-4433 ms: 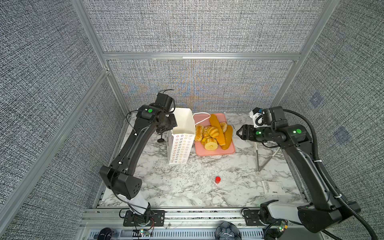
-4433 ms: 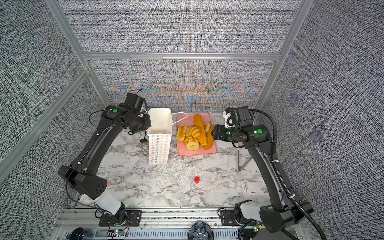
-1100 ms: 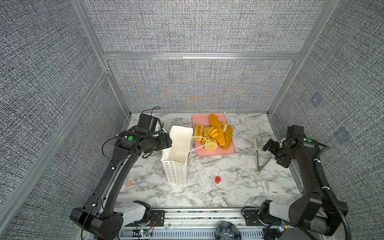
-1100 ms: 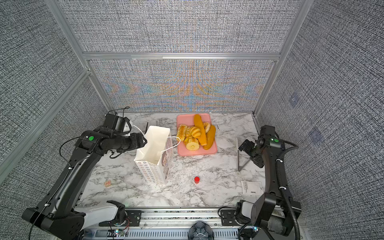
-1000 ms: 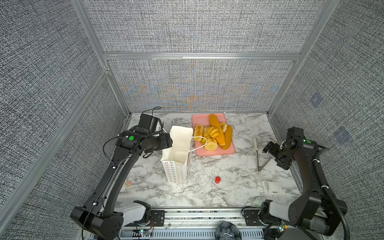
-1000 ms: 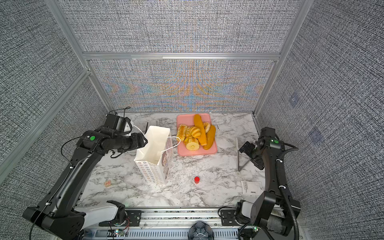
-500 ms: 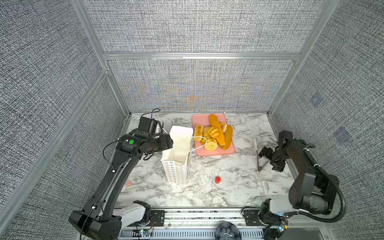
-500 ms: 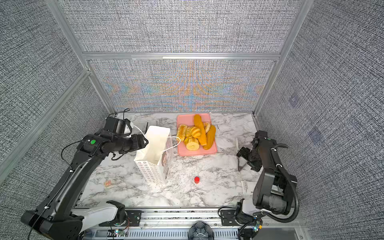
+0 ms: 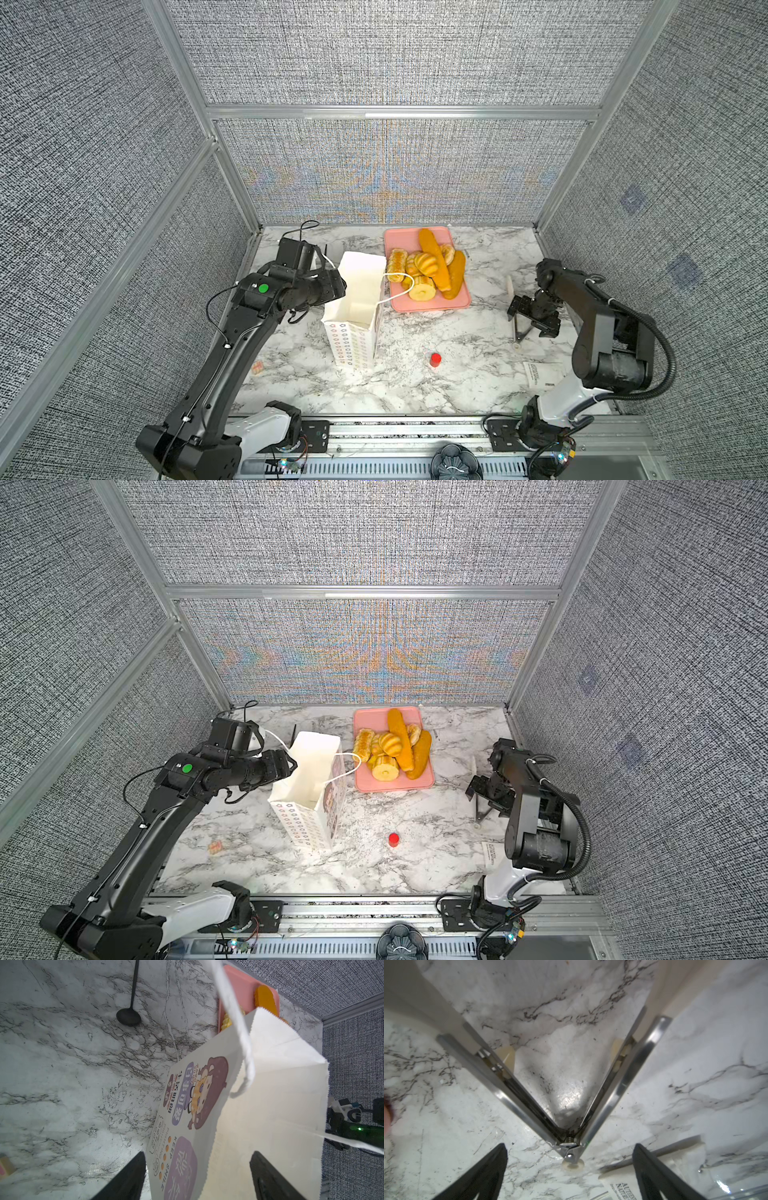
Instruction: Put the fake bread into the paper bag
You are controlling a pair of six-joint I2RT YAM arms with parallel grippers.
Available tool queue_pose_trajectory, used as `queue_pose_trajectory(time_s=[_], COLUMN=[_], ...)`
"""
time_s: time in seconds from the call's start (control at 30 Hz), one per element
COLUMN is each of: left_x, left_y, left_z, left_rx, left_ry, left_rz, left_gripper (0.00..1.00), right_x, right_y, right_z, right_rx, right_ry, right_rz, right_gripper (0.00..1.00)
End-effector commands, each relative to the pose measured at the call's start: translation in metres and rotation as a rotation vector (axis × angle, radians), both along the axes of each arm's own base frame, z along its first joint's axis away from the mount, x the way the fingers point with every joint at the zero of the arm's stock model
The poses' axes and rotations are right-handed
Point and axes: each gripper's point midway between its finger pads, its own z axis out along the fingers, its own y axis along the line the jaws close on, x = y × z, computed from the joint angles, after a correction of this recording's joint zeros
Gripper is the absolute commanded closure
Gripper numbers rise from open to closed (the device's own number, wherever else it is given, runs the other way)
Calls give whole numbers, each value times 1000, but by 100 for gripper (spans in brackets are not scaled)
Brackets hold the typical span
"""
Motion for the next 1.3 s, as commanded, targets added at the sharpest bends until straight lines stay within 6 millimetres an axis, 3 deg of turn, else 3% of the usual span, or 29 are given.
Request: queue_pose_trajectory(time_s=[0.0, 0.4, 0.87, 0.97, 1.1, 1.27], left_x=[3, 5, 3, 3, 3, 1], left_y=[0, -2, 1, 1, 1, 3], left_z=[3, -1, -2, -1, -1, -2], left_rx=[-11, -18, -10, -10, -9, -7], left_ry=[-18, 1, 4, 2, 2, 1], left_rz=[12, 12, 25, 27, 31, 36], left_gripper=[20, 20, 20, 20, 20, 20], right_x=[5, 36, 64, 67, 70, 78], right_y=[-6, 0, 20, 24, 30, 35], right_z=[-3, -12, -16, -17, -16, -8], right_rx=[-36, -75, -95, -75, -42, -17], right_ry=[1, -32, -35, -45, -78, -150], right_rz=[35, 137, 247, 249, 239, 220], right_gripper=[4, 7, 24, 22, 11, 9])
